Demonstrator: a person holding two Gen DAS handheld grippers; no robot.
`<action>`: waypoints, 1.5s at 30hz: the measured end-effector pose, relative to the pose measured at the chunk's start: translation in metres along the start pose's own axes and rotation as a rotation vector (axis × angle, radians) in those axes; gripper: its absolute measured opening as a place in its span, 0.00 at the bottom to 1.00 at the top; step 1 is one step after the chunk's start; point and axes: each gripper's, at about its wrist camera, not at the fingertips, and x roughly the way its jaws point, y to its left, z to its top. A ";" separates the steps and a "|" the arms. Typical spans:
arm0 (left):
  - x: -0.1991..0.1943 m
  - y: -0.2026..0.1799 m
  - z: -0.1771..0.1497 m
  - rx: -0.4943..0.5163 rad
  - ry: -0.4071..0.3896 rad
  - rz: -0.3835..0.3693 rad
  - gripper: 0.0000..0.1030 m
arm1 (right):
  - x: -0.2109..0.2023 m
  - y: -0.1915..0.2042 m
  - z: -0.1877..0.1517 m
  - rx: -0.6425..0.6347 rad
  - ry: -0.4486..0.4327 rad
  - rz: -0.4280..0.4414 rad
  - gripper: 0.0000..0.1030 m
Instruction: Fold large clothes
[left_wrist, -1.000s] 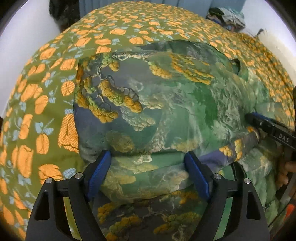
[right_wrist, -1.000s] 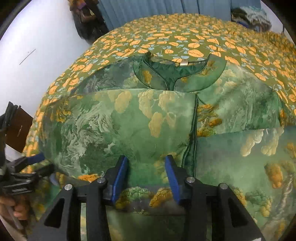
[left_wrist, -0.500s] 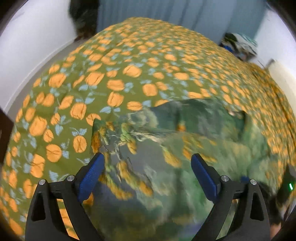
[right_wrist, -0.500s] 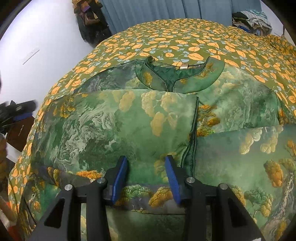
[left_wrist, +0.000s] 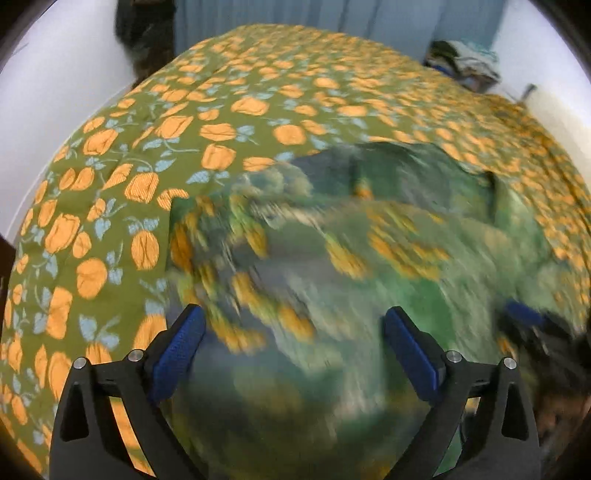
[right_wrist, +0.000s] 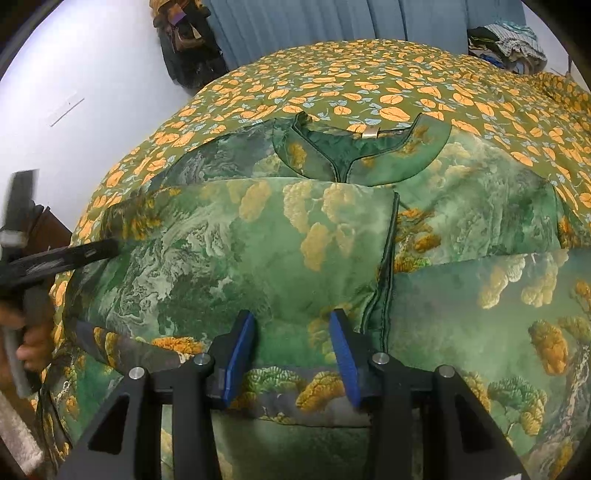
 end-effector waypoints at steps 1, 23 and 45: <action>0.003 -0.001 -0.008 0.020 0.016 0.012 0.96 | 0.000 0.000 0.000 -0.001 0.001 -0.001 0.41; -0.147 -0.057 -0.109 0.293 -0.052 -0.084 0.98 | -0.116 0.035 -0.036 -0.067 -0.109 -0.062 0.68; -0.166 -0.030 -0.221 0.074 -0.042 -0.066 0.98 | -0.244 -0.006 -0.212 0.040 -0.290 -0.389 0.72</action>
